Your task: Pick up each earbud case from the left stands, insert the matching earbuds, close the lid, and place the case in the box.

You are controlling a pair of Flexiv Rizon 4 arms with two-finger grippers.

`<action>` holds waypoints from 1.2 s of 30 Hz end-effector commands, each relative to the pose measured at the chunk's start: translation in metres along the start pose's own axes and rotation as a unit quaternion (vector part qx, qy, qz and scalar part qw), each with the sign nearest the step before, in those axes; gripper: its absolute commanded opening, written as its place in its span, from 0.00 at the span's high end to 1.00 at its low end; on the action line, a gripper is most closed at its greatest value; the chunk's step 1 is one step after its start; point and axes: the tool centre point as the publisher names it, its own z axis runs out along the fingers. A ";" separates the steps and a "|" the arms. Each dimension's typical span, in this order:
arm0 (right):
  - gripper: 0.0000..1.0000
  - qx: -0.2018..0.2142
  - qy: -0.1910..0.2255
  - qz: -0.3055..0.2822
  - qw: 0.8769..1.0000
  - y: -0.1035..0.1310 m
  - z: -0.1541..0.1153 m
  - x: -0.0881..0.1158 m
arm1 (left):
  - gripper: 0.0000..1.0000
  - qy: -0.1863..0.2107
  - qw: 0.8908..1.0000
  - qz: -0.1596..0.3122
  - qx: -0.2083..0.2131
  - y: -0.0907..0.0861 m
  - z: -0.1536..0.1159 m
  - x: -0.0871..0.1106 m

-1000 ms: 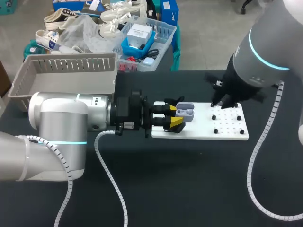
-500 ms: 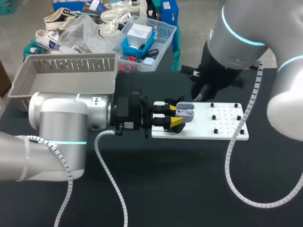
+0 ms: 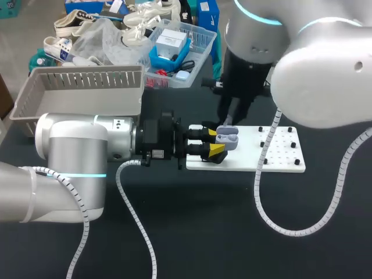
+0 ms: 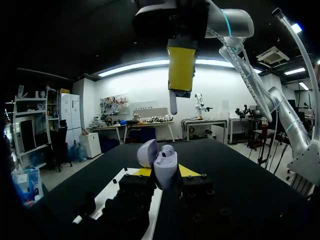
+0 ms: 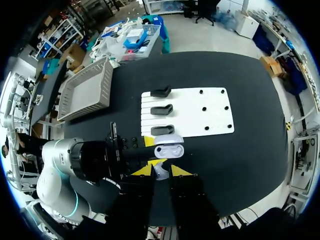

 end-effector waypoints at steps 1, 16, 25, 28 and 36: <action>1.00 0.001 0.022 -0.001 1.000 0.000 0.004 -0.002 | 1.00 -0.001 1.000 0.000 -0.001 0.000 0.000 0.001; 1.00 -0.014 0.018 -0.021 1.000 -0.005 0.022 0.004 | 1.00 -0.001 1.000 0.000 -0.001 0.000 0.000 0.001; 1.00 -0.025 -0.002 -0.019 0.999 -0.005 0.023 0.002 | 1.00 -0.001 1.000 0.000 -0.001 0.000 0.000 0.001; 1.00 -0.025 -0.002 -0.019 0.999 -0.005 0.023 0.002 | 1.00 -0.001 1.000 0.000 -0.001 0.000 0.000 0.001; 1.00 -0.033 0.005 -0.025 0.999 -0.005 0.025 0.002 | 1.00 -0.001 1.000 0.000 -0.001 0.000 0.000 0.001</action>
